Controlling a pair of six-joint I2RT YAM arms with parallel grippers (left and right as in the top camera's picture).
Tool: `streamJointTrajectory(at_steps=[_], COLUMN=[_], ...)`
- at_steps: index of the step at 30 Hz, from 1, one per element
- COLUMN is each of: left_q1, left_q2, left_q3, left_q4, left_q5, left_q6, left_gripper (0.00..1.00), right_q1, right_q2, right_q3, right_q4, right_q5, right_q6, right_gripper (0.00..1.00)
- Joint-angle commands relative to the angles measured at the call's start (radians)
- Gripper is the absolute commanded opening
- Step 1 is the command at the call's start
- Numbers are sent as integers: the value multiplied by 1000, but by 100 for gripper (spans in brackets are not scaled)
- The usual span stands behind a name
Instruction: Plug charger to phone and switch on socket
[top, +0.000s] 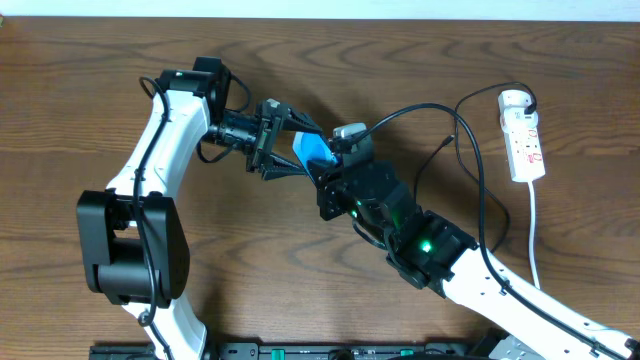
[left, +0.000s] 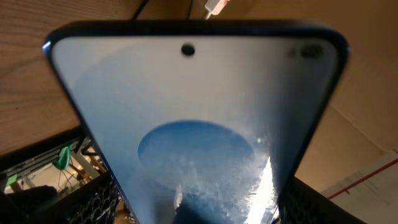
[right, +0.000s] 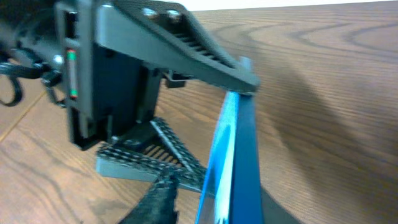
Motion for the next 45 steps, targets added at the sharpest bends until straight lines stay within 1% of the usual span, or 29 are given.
streamJointTrajectory(at_steps=[1, 3, 8, 9, 12, 13, 15, 17, 21, 24, 26, 27, 28, 29, 31, 32, 34, 35, 36, 37, 38, 39, 40, 41, 42, 43, 44, 45], left_q1=[1, 1, 1, 2, 26, 40, 93, 139, 216, 251, 251, 247, 233, 219, 185, 167, 154, 153, 153, 153, 153, 153, 153, 153, 153, 153, 153, 153], left_q2=[-34, -34, -34, -34, -34, -34, -36, -60, -198, -354, -518, -552, -631, -688, -800, -868, -951, -1015, -1075, -1109, -1131, -1167, -1176, -1189, -1188, -1177, -1166, -1142], left_q3=[13, 13, 13, 13, 13, 14, 25, 34, 37, 37, 37, 37, 37, 37, 33, 24, 0, -35, -86, -130, -166, -247, -279, -377, -425, -513, -560, -632], left_q4=[-4, -3, -3, 11, 51, 58, 64, 65, 72, 54, -10, -31, -84, -125, -203, -240, -254, -230, -172, -120, -79, 18, 55, 164, 216, 307, 354, 433], left_q5=[41, 41, 41, 42, 43, 47, 56, 87, 72, -77, -288, -351, -501, -623, -840, -943, -1036, -1086, -1124, -1139, -1143, -1142, -1142, -1142, -1141, -1132, -1116, -1065], left_q6=[14, 14, 13, 13, 4, 3, 10, 53, 154, 197, 238, 241, 240, 240, 226, 206, 159, 97, 24, -23, -54, -119, -146, -237, -287, -389, -459, -568], left_gripper=[74, 73, 74, 76, 93, 96, 98, 98, 99, 99, 99, 99, 99, 99, 99, 99, 99, 99, 99, 99, 99, 99, 99, 99, 99, 99, 99, 99], right_q1=[5, 5, 5, 0, -29, -41, -94, -159, -340, -477, -555, -568, -592, -597, -598, -594, -589, -587, -587, -587, -587, -588, -588, -588, -588, -588, -588, -588], right_q2=[-3, -3, -3, -3, -15, -22, -64, -122, -249, -312, -327, -327, -323, -320, -301, -280, -242, -208, -176, -149, -134, -110, -100, -87, -85, -85, -85, -85], right_q3=[18, 18, 18, 19, 19, 19, 19, 19, 18, 4, -37, -49, -97, -121, -225, -290, -372, -425, -463, -484, -491, -497, -497, -497, -497, -498, -498, -498], right_q4=[10, 9, 10, 11, 7, 3, -21, -51, -123, -164, -161, -159, -135, -114, 17, 132, 307, 440, 554, 632, 669, 722, 743, 768, 769, 768, 768, 768], right_q5=[-28, -28, -27, -22, -20, -20, -41, -116, -290, -391, -433, -433, -433, -433, -448, -467, -479, -480, -480, -483, -489, -509, -525, -561, -580, -603, -618, -631], right_q6=[-7, -7, -7, -8, -8, -7, 8, 62, 80, 98, 166, 188, 261, 292, 436, 527, 654, 748, 813, 848, 861, 869, 868, 868, 868, 863, 861, 861], right_gripper=[10, 1, 1, 1, 1, 1, 1, 1, 1, 1, 1, 1, 1, 1, 1, 1, 1, 1, 1, 1, 1, 1, 1, 1, 1, 1, 1, 1])
